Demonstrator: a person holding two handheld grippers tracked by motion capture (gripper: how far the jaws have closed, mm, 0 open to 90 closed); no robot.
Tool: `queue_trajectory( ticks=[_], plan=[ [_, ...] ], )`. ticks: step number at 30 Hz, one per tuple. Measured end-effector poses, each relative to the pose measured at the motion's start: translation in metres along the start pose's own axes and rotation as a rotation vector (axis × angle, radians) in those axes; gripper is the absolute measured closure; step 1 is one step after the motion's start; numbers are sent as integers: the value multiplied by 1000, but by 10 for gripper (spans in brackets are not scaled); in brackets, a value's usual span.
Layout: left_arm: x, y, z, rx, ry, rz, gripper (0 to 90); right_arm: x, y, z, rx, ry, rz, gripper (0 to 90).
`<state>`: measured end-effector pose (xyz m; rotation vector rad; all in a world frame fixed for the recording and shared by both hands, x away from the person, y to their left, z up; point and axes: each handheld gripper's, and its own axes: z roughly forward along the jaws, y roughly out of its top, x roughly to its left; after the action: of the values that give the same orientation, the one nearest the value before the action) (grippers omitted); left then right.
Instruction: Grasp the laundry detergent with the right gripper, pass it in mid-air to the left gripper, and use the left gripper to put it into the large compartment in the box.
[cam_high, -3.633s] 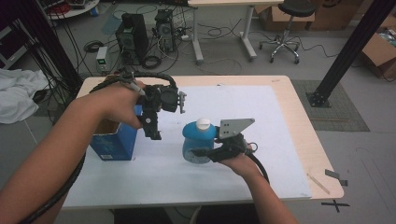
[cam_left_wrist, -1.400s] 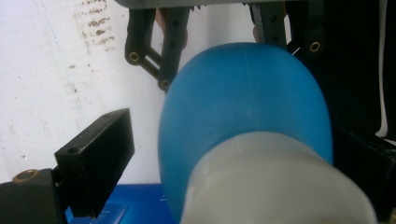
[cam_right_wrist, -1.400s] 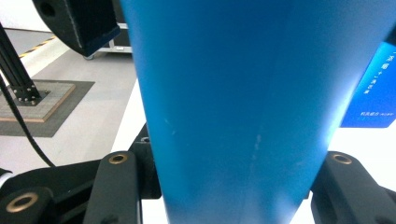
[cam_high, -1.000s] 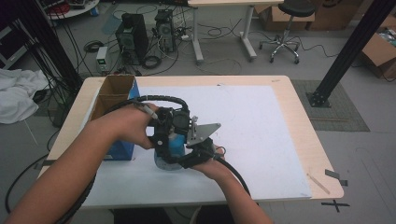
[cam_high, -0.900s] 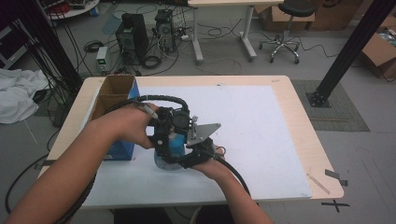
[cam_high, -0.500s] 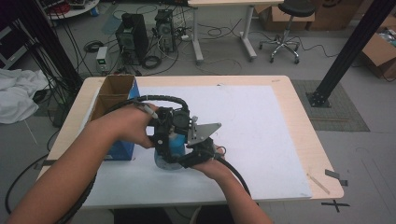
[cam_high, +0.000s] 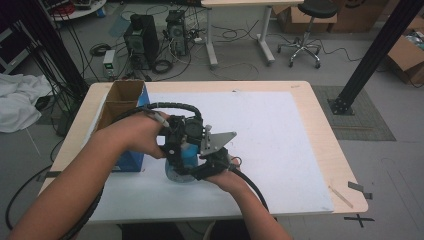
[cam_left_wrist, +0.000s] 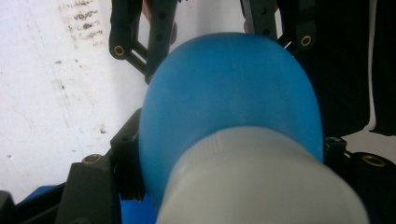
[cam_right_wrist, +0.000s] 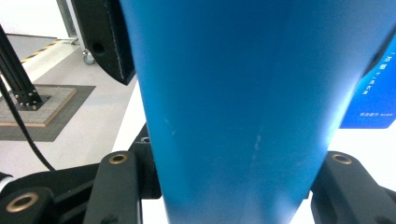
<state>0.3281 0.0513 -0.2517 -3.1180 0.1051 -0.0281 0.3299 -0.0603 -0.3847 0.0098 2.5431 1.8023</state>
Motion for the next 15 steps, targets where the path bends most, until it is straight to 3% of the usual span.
queue_trajectory(
  ticks=[15],
  plan=[
    [-2, 5, -1, 22, 25, -3, 387, 0, -1, -1, -5, 1, 2, 461]
  ],
)
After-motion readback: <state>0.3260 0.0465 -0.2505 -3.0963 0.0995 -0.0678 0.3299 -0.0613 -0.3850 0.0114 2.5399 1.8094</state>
